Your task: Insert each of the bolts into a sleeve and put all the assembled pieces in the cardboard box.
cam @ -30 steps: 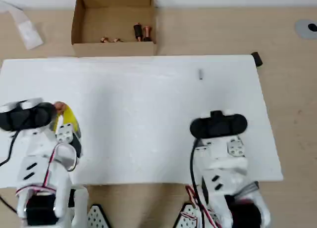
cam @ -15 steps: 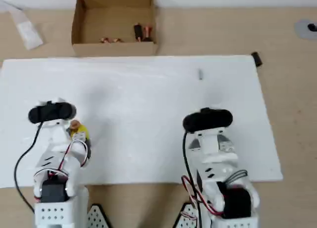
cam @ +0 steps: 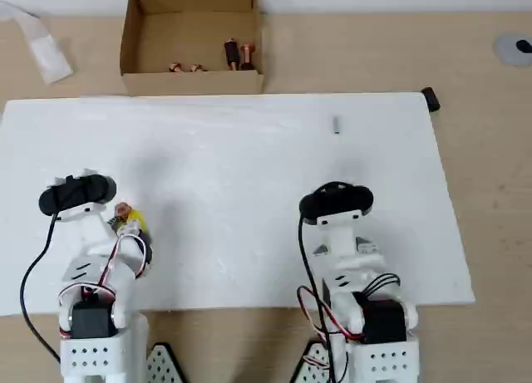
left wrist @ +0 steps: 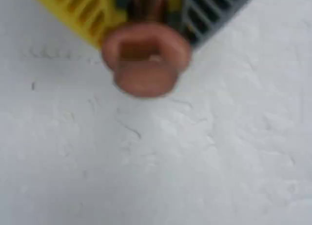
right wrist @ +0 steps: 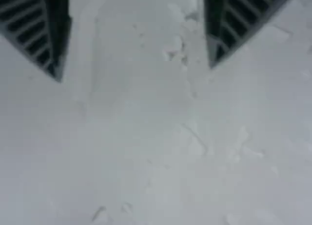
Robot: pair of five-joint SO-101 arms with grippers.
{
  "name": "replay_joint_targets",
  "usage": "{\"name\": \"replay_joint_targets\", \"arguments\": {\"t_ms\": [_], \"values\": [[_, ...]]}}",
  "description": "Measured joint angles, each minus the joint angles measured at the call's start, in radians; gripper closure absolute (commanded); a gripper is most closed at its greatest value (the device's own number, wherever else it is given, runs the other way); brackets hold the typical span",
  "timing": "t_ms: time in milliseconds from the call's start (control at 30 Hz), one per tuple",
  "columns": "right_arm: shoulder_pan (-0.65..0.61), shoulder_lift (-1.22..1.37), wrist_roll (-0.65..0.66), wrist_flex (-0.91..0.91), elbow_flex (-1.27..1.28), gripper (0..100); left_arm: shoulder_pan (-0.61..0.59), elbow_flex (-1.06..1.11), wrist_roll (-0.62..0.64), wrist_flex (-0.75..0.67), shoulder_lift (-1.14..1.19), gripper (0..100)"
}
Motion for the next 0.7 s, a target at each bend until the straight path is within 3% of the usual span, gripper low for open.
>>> {"name": "replay_joint_targets", "arguments": {"t_ms": [700], "values": [[0.000,0.000,-0.002,-0.052,0.071,77.0,0.000,0.006,0.002,0.000,0.000,99]]}}
